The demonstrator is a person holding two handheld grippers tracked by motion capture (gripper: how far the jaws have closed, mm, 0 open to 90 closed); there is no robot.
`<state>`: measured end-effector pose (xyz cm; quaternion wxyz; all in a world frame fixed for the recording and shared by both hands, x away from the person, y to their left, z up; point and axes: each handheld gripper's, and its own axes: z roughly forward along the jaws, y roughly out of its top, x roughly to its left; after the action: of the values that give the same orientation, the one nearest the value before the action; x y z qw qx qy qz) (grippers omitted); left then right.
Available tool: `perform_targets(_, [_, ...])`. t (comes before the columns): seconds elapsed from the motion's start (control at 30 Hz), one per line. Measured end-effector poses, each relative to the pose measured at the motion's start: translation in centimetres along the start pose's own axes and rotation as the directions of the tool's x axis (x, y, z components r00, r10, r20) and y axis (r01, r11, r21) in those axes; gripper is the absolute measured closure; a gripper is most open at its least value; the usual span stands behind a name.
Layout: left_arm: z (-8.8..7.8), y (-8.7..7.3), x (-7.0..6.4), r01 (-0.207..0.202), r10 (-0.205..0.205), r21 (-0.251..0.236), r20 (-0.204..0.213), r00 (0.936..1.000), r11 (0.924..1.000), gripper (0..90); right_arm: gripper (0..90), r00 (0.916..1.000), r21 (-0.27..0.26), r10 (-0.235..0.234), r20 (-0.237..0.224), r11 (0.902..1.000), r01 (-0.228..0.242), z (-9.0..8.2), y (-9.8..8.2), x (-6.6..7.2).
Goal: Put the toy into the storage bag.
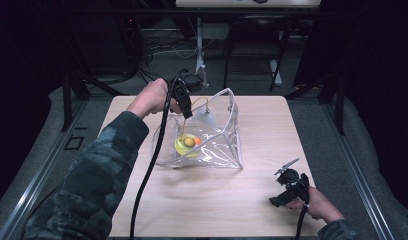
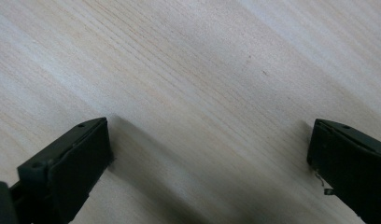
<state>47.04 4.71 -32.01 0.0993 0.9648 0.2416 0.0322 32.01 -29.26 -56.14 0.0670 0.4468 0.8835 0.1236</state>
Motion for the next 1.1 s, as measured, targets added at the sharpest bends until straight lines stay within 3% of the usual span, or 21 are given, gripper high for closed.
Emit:
perform_targets(0.27, [1.9, 0.1, 0.1, 0.009, -0.009, 0.026, 0.022, 0.9997, 0.9996, 88.2, 0.0, 1.0, 0.002, -0.001, 0.0, 1.0, 0.001, 0.0, 0.0, 0.0])
perform_targets(0.63, [3.5, 0.5, 0.2, 0.026, -0.027, 0.017, 0.027, 0.9993, 0.9995, 88.2, 0.0, 1.0, 0.001, -0.001, 0.0, 1.0, 0.001, 0.0, 0.0, 0.0])
perform_targets(1.1, [5.5, -0.2, 0.8, 0.068, -0.068, 0.008, 0.032, 0.9972, 0.9977, 88.0, 0.0, 1.0, 0.001, 0.0, 0.001, 1.0, 0.0, 0.0, 0.0, 0.0])
